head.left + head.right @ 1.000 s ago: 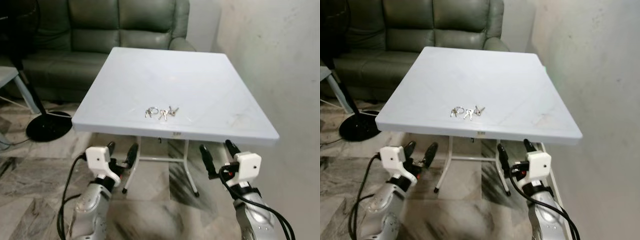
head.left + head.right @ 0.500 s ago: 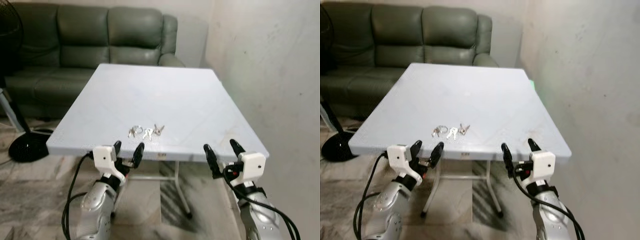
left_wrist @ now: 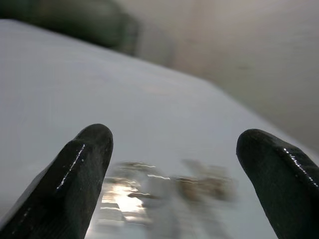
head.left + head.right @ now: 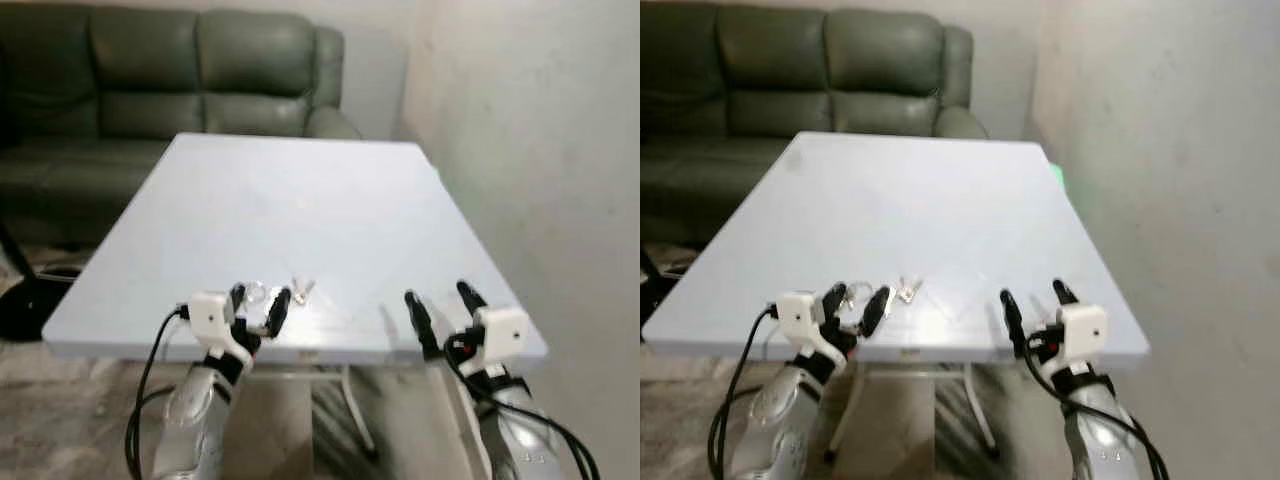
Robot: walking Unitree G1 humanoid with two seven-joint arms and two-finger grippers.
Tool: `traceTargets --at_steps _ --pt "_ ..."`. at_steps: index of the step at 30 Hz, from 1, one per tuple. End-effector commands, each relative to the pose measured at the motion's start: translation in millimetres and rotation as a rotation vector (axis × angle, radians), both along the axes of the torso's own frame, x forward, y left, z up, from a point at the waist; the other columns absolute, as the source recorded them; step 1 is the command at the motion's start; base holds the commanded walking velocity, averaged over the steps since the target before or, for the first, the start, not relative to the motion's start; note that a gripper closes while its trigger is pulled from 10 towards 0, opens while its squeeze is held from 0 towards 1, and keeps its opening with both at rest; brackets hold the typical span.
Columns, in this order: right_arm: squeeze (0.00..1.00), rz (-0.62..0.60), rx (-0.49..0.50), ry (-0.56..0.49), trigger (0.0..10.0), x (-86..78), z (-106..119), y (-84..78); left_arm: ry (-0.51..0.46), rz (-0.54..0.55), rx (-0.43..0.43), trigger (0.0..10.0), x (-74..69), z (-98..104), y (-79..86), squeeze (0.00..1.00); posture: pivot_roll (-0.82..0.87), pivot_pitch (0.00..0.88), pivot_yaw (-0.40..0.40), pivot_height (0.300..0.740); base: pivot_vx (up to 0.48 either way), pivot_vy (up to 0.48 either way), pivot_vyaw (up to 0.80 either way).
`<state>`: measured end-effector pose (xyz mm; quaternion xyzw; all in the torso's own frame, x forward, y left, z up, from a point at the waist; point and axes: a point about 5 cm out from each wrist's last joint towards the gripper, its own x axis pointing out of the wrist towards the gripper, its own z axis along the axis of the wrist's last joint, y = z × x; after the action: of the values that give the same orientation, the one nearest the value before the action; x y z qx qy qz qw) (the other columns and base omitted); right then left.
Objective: Hang keys on a hook
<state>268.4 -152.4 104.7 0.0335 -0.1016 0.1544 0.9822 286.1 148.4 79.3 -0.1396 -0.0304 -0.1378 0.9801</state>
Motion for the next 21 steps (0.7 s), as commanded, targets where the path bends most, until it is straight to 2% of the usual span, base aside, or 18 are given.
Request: traceTargets --at_steps 1,4,7,18,21 --pt "0.00 -0.008 -0.015 0.001 10.0 -1.1 0.6 -6.6 -0.011 -0.009 -0.015 10.0 1.4 3.4 -6.6 0.00 0.00 0.000 -0.047 0.740 0.390 0.000 0.00" --pt "0.00 -0.001 -0.016 0.003 10.0 -0.7 0.8 -6.0 -0.013 -0.009 -0.008 10.0 1.1 3.8 -7.5 0.00 0.01 0.000 -0.056 0.740 0.370 0.000 0.00" --pt "0.00 0.008 -0.021 0.004 10.0 -0.7 0.7 -5.2 -0.020 -0.015 0.014 10.0 -0.4 3.5 -9.9 0.00 0.01 0.000 -0.056 0.740 0.000 0.000 0.00" --pt "0.00 0.022 -0.063 0.009 10.0 -1.7 -1.6 -3.7 -0.018 -0.015 0.013 10.0 0.3 3.4 -11.9 0.00 0.01 0.000 -0.056 0.740 0.000 0.000 0.00" --pt "0.00 0.019 -0.081 0.012 10.0 -1.9 -2.4 -3.9 -0.019 -0.015 0.012 10.0 0.5 3.7 -12.4 0.00 0.01 0.000 -0.056 0.740 0.000 0.000 0.80"
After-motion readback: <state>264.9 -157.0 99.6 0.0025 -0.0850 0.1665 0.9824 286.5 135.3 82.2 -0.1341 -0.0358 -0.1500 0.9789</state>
